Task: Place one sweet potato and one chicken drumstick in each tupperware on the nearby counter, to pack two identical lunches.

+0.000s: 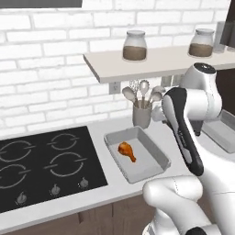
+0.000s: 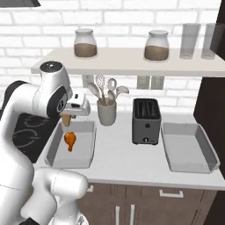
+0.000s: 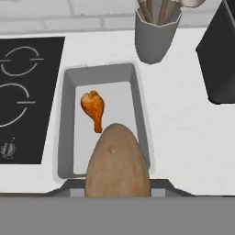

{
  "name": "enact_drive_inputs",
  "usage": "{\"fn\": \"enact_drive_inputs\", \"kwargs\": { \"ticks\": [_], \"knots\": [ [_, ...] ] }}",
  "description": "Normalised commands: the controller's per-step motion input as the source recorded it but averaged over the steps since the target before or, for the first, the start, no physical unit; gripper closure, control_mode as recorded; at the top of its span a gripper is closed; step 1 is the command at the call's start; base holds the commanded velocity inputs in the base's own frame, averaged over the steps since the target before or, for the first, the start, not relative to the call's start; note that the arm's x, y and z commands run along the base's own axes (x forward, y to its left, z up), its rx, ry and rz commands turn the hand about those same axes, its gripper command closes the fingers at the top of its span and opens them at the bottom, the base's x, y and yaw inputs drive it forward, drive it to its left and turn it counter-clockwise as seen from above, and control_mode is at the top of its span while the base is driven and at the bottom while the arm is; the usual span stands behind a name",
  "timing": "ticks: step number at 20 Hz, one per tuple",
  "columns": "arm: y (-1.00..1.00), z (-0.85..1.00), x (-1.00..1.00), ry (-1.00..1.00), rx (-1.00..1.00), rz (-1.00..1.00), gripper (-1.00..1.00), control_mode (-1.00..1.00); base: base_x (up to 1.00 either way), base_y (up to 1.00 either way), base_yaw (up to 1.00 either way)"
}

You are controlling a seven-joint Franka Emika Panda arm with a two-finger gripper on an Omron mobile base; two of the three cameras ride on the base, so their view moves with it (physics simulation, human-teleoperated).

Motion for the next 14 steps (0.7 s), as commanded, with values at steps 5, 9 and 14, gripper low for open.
{"fn": "enact_drive_inputs", "kwargs": {
  "ticks": [5, 9, 14],
  "knots": [
    [0.09, -0.72, -0.12, 0.03, -0.01, -0.04, 1.0, -1.0, 0.0, 0.0, 0.0],
    [0.26, -0.97, 0.73, 0.06, -0.06, -0.03, 1.0, -1.0, 0.0, 0.0, 0.0],
    [0.16, -0.75, 1.0, 0.16, 0.0, -0.02, 1.0, -1.0, 0.0, 0.0, 0.0]
  ]
}}
